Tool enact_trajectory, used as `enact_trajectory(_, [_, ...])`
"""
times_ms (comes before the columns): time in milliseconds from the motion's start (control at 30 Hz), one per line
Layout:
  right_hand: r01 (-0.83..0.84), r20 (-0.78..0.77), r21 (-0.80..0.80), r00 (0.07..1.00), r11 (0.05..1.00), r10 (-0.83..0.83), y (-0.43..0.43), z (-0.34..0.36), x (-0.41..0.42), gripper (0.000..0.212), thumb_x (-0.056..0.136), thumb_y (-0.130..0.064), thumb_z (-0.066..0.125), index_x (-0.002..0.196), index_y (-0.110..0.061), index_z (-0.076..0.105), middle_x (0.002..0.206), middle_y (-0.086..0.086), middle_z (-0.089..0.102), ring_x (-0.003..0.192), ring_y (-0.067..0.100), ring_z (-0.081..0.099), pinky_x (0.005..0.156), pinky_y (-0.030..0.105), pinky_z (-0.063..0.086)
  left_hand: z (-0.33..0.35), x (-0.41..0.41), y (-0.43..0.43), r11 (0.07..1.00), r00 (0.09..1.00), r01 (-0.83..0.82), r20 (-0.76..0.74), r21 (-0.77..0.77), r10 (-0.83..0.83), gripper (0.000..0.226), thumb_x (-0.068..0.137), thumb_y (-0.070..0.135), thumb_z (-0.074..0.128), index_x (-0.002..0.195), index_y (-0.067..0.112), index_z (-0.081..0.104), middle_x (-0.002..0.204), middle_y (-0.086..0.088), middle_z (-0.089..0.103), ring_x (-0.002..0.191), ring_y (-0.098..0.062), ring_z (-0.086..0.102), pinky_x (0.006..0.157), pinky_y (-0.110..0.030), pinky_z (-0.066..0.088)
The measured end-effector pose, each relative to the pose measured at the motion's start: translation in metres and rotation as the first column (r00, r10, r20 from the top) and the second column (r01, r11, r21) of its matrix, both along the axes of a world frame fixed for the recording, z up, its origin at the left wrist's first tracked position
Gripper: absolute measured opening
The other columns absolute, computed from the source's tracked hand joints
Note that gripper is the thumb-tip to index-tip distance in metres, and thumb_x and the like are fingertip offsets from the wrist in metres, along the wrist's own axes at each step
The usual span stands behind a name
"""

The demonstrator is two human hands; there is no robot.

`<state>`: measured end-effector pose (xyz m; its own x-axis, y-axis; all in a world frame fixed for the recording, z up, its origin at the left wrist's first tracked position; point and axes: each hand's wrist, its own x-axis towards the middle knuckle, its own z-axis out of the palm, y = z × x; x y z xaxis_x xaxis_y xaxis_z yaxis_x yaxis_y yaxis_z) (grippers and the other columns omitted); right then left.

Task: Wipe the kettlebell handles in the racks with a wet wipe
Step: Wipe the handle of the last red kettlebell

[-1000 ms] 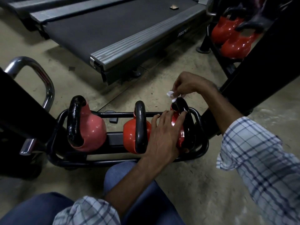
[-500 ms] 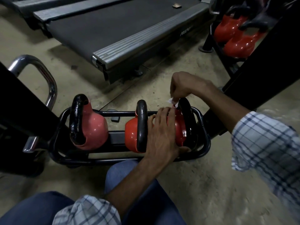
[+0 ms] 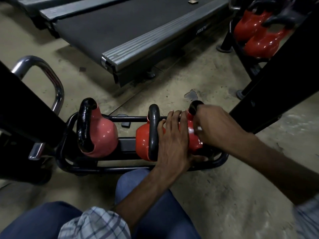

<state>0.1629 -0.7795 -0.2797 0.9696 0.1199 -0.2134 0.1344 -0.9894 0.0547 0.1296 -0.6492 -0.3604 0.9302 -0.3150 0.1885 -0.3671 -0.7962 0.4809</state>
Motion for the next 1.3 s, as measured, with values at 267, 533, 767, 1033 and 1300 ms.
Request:
enact_trajectory(267, [0.118,-0.146,0.005,0.982,0.993,-0.116,0.006,-0.013,0.125,0.034,0.068,-0.029,0.092,0.092,-0.01,0.076,0.087,0.007,0.073,0.081,0.022,0.07,0.078,0.035,0.06,0.003,-0.002,0.0,0.997,1.0,-0.022,0.001,0.073,0.022,0.137,0.051,0.08,0.077,0.156,0.014,0.019,0.161,-0.01,0.023,0.151,-0.028,0.017,0.121,-0.051,0.016])
enact_trajectory(533, [0.478,-0.356,0.491,0.873,0.728,-0.333,-0.056,-0.041,0.143,0.015,0.079,-0.018,0.079,0.089,-0.007,0.079,0.092,0.007,0.078,0.083,0.02,0.076,0.078,0.034,0.063,0.005,0.004,0.0,0.998,0.999,0.036,-0.013,0.044,-0.035,0.133,0.049,0.075,0.081,0.157,0.031,0.016,0.161,-0.01,0.02,0.15,-0.03,0.016,0.119,-0.05,0.01])
enact_trajectory(767, [0.605,-0.612,0.774,0.637,-0.189,-0.469,-0.065,-0.085,0.07,0.016,0.095,-0.003,0.058,0.087,-0.014,0.066,0.071,0.002,0.061,0.04,0.0,0.056,0.038,0.013,0.043,0.006,0.008,0.0,0.996,0.997,0.076,-0.013,0.035,-0.076,0.128,0.048,0.074,0.082,0.155,0.04,0.02,0.162,-0.011,0.017,0.15,-0.03,0.017,0.12,-0.053,0.009])
enact_trajectory(1033, [0.63,-0.822,0.562,0.499,-0.535,-0.275,-0.056,-0.096,0.048,0.052,0.067,-0.01,0.08,0.117,0.004,0.071,0.126,0.02,0.068,0.115,0.028,0.069,0.103,0.044,0.054,0.007,0.01,0.0,0.995,0.997,0.083,-0.012,0.059,-0.082,0.128,0.048,0.075,0.082,0.155,0.042,0.02,0.162,-0.011,0.017,0.149,-0.029,0.014,0.117,-0.049,0.006])
enact_trajectory(1300, [0.598,-0.727,0.659,0.662,-0.456,-0.183,-0.052,-0.083,0.012,0.023,0.096,-0.011,0.058,0.091,-0.012,0.081,0.087,0.005,0.076,0.078,0.012,0.073,0.082,0.027,0.06,0.007,0.01,0.001,0.99,0.993,0.118,0.007,0.082,-0.119,0.127,0.051,0.075,0.08,0.156,0.043,0.016,0.162,-0.011,0.017,0.149,-0.027,0.017,0.117,-0.046,0.009])
